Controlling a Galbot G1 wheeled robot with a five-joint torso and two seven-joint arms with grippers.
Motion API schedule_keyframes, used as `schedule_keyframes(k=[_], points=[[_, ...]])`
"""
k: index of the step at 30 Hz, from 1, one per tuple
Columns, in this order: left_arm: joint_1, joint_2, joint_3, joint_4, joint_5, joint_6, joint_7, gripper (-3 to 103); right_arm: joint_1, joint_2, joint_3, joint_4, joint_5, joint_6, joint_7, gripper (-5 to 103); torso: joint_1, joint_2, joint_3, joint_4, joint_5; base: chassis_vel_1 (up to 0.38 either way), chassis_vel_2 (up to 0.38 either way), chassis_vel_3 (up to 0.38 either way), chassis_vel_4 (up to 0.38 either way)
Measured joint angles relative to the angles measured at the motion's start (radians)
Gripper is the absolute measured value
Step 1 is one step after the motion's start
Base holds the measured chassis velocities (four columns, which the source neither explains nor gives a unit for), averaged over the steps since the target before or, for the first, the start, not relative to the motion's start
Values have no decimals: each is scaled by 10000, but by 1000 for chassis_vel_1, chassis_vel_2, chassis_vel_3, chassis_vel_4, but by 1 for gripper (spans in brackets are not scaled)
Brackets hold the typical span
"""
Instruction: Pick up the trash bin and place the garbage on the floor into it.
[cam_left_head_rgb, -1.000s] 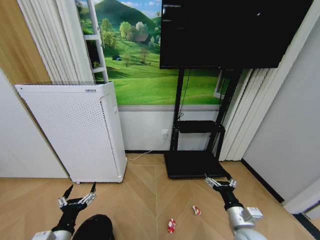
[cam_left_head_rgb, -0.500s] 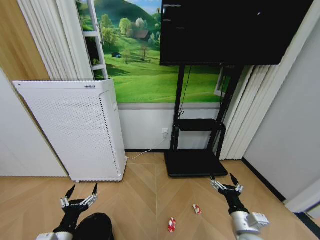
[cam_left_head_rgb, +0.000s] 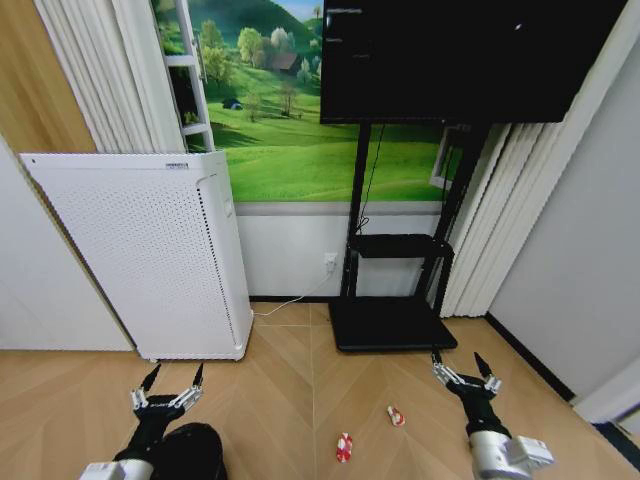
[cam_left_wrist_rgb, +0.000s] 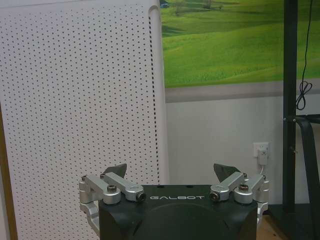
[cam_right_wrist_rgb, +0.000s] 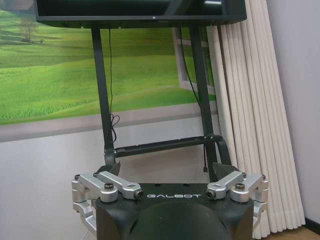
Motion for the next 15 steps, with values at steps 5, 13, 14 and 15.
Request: schedule_keyframes(k=[5,13,14,15], points=[[-28,34,-13,28,-47,0,0,98,0,12,-13,13,-36,-54,1,100,-65,-181,-116,0,0,0,0,0,0],[-59,42,15,61,-53,28,0,98,29,12,-36,-59,-46,56,-5,100,-160,-426,-264,0,1,0,0,0,0],[-59,42,14,66,-48,30,0,98,46,6,-42,-81,-41,74,-7,100,-179,-479,-299,0,1,0,0,0,0],[-58,43,7,72,-43,29,0,98,70,4,-50,-104,-31,98,-7,100,-203,-543,-337,1,0,0,0,0,0]])
